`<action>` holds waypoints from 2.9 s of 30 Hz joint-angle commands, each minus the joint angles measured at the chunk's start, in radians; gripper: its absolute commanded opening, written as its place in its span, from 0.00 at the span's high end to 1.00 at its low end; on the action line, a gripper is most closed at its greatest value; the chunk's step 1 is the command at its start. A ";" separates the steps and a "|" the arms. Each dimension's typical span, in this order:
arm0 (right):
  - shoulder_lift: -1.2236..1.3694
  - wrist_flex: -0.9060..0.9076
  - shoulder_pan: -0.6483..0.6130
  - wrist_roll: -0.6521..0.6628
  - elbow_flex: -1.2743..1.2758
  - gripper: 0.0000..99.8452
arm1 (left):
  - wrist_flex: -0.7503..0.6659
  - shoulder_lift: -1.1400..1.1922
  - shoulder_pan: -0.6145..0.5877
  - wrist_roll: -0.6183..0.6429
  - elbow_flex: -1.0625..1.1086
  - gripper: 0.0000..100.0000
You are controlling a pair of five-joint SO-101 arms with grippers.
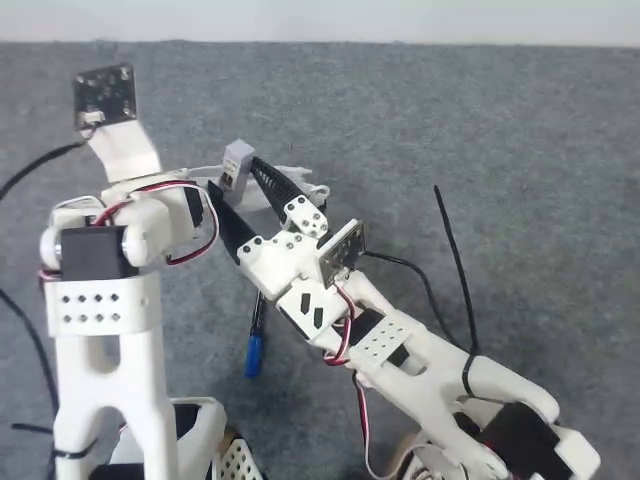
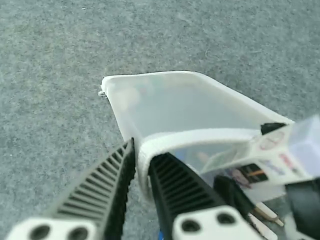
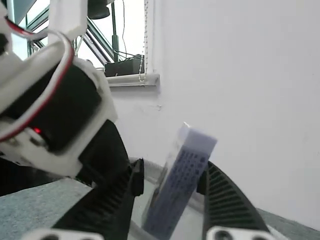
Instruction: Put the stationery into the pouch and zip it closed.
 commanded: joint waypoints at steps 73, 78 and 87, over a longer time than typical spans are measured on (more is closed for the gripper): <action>-0.645 0.878 0.116 0.196 0.157 0.82 | -0.011 0.006 0.002 -0.008 -0.019 0.99; -0.743 1.141 0.116 0.196 0.120 0.82 | -0.037 0.008 -0.071 -0.005 -0.019 0.99; -0.753 1.423 0.116 0.198 0.041 0.82 | -0.038 0.008 -0.127 0.023 -0.018 0.99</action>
